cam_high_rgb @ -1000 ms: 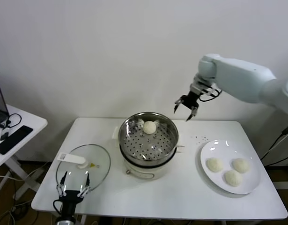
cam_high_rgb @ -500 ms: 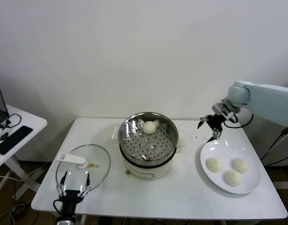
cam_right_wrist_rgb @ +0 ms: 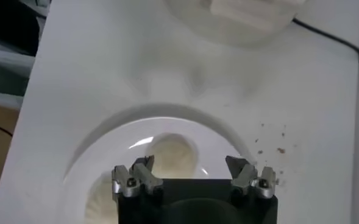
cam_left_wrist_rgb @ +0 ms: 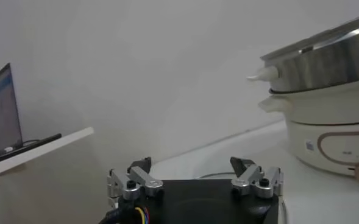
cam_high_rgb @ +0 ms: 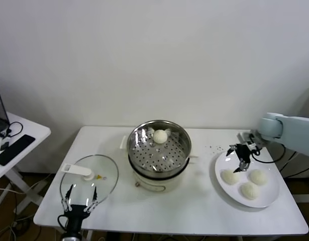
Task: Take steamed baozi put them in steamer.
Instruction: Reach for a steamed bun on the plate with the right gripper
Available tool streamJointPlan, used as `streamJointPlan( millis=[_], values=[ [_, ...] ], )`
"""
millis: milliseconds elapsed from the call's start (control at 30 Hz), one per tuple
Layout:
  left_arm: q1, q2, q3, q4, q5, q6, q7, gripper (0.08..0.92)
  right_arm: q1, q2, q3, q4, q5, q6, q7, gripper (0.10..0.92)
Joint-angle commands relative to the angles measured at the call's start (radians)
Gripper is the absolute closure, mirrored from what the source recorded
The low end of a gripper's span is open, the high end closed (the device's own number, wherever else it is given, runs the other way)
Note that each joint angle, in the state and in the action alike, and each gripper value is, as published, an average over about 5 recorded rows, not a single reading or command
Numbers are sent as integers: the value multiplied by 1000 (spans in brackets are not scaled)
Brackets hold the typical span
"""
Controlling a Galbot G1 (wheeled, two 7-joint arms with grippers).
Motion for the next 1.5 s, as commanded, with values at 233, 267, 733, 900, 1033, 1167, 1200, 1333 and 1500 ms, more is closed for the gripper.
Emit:
streamJointPlan(
  millis=[233, 267, 733, 900, 1033, 1167, 1200, 1333, 1500],
  values=[
    [1, 2, -1, 7, 7, -3, 1, 177, -104, -38, 51, 23, -64, -78, 34, 236],
    [1, 1, 0, 7, 7, -3, 1, 177, -111, -38, 59, 20, -69, -78, 35, 236],
    [-1, 2, -1, 17, 13, -9, 2, 177, -185, -30, 153, -26, -112, -70, 38, 242],
    [-5, 1, 1, 25, 18, -9, 1, 177, -210, -20, 189, -45, -124, -65, 39, 249],
    [-4, 1, 1, 27, 20, -10, 2, 177, -222, -12, 205, -57, -129, -63, 38, 256],
    [-5, 2, -2, 26, 20, -9, 2, 177, -226, -11, 205, -55, -131, -64, 33, 264],
    [-5, 3, -3, 26, 20, -9, 2, 177, -227, -12, 204, -54, -133, -64, 32, 266],
    [-5, 3, -3, 26, 20, -8, 3, 177, -228, -15, 202, -52, -138, -63, 27, 271],
    [-5, 2, -2, 28, 21, -9, 3, 177, -229, -14, 205, -57, -149, -62, 28, 283]
  ],
)
